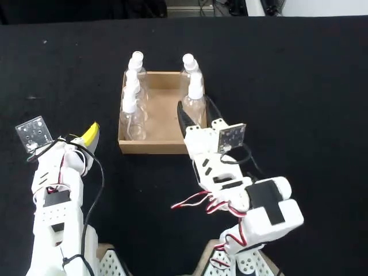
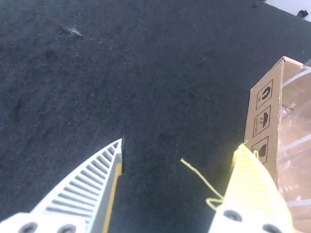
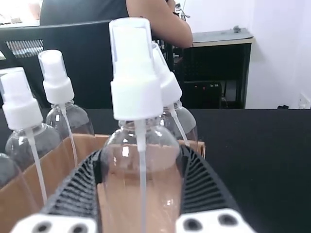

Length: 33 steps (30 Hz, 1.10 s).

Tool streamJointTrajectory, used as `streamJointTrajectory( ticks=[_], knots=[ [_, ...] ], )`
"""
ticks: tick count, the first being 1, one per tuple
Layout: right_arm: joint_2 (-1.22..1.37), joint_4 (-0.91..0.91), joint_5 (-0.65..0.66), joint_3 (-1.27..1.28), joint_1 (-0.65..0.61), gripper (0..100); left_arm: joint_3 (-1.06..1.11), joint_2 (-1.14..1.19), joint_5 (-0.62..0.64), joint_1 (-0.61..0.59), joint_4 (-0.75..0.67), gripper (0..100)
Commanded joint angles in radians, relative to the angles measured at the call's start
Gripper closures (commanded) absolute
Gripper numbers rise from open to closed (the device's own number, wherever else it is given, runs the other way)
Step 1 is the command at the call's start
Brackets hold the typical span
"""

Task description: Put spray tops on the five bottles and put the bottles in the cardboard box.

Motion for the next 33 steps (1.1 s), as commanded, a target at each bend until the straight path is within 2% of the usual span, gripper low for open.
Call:
streamJointTrajectory(
  ticks=[1,10,33],
  knots=[
    [0.041,-0.101,-0.003,-0.001,-0.011,98.8,-0.013,-0.011,0.002,0.015,-0.023,69],
    [0.136,-0.209,0.000,-0.001,-0.011,98.7,-0.013,-0.011,0.002,0.012,-0.023,69],
    [0.171,-0.203,0.000,0.008,-0.012,98.2,-0.013,-0.012,0.002,0.010,-0.023,69]
  ],
)
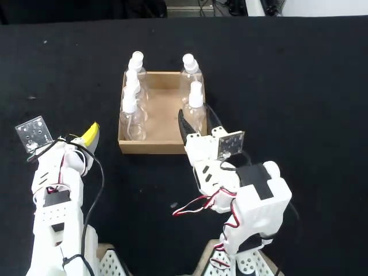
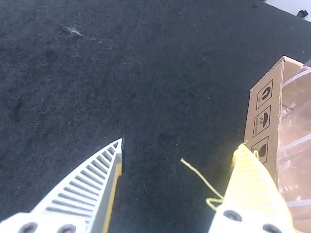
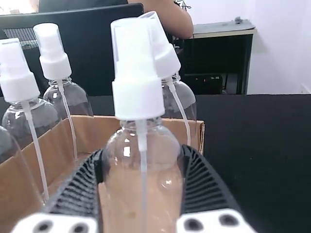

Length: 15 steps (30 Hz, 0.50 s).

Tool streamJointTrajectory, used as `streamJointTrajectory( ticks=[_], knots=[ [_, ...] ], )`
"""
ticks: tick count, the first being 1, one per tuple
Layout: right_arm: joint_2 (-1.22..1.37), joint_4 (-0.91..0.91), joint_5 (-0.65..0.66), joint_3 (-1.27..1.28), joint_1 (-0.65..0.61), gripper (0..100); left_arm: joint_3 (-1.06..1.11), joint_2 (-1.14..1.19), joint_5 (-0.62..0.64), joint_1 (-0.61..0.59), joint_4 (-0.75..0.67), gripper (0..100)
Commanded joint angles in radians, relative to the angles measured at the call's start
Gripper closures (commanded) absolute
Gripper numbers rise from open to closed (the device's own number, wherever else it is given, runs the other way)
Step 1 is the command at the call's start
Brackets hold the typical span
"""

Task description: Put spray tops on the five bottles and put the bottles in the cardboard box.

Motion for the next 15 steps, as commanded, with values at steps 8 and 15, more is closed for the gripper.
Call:
streamJointTrajectory(
  ticks=[8,15],
  knots=[
    [-0.005,-0.029,0.000,-0.001,-0.012,98.2,-0.013,-0.014,0.002,0.010,-0.023,69],
    [-0.004,-0.025,0.091,0.013,-0.038,98.2,-0.013,-0.014,0.002,0.010,-0.023,69]
  ],
)
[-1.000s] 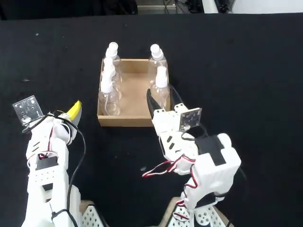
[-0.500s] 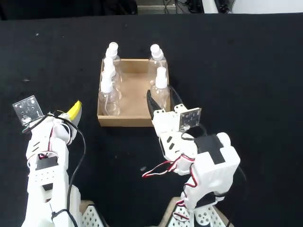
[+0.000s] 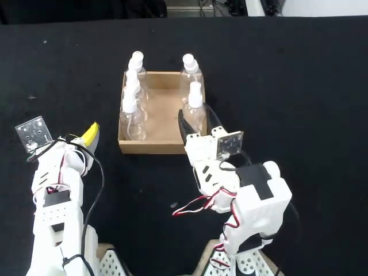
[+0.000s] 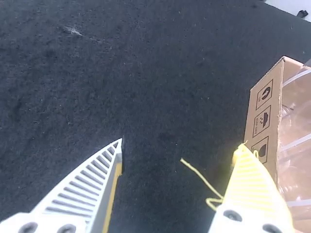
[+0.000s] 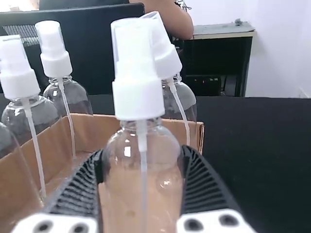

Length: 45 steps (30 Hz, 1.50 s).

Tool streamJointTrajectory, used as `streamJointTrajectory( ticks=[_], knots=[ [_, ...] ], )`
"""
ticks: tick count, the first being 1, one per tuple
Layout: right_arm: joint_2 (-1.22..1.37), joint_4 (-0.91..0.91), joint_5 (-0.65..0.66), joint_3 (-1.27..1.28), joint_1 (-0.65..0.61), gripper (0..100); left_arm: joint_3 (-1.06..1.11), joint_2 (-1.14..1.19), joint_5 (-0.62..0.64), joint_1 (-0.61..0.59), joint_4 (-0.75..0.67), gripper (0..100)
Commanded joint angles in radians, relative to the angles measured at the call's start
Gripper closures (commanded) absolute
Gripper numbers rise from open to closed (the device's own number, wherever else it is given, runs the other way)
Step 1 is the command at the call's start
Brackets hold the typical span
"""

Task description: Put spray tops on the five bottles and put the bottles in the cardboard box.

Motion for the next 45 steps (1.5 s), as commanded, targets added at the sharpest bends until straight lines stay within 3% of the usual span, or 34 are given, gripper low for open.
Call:
streamJointTrajectory(
  ticks=[1,20,27,40,45],
  knots=[
    [-0.004,-0.025,0.043,0.015,-0.029,98.2,-0.013,-0.014,0.002,0.010,-0.023,69],
    [-0.005,-0.031,0.040,0.015,-0.023,98.1,-0.013,-0.014,0.002,0.010,-0.023,69],
    [-0.004,-0.026,0.040,0.019,-0.028,81.5,-0.013,-0.014,0.002,0.010,-0.023,69],
    [-0.005,-0.061,0.040,0.044,-0.029,81.2,-0.013,-0.014,0.002,0.010,-0.023,69],
    [-0.004,-0.025,0.035,0.042,-0.038,70.7,-0.013,-0.014,0.002,0.010,-0.023,69]
  ],
)
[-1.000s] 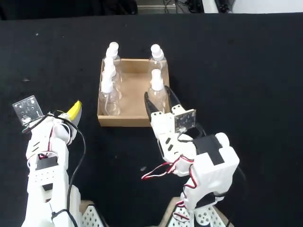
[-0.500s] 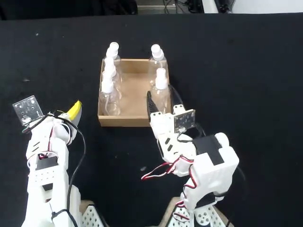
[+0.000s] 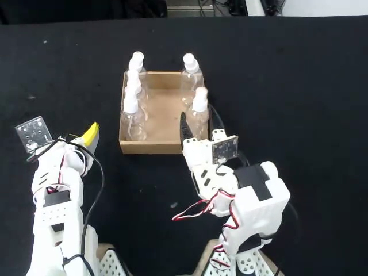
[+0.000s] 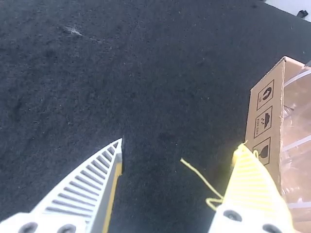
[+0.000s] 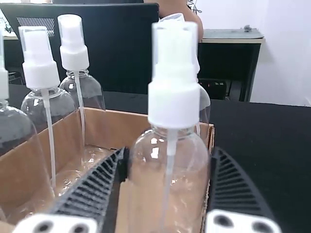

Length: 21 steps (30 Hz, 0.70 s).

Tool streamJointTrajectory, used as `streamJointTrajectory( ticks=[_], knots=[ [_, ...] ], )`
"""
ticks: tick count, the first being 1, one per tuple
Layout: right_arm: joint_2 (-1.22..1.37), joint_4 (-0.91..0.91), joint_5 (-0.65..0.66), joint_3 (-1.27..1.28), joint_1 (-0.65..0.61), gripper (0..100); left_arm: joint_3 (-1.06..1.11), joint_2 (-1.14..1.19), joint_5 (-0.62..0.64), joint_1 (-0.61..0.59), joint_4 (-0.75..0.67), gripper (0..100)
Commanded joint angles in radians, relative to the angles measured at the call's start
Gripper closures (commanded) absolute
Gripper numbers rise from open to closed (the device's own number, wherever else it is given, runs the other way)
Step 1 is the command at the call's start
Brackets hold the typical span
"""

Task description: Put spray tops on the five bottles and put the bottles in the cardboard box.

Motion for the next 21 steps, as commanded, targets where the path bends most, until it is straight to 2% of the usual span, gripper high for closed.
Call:
streamJointTrajectory(
  ticks=[1,10,15,21],
  knots=[
    [-0.004,0.031,0.015,0.005,-0.031,69.2,-0.013,-0.014,0.002,0.010,-0.023,69],
    [-0.013,0.040,0.015,0.008,-0.041,69.0,-0.013,-0.014,0.002,0.010,-0.023,69],
    [-0.005,-0.060,0.011,0.041,-0.041,68.6,-0.013,-0.014,0.002,0.010,-0.023,69],
    [-0.005,-0.049,0.011,0.041,-0.046,68.5,-0.013,-0.014,0.002,0.010,-0.023,69]
  ],
)
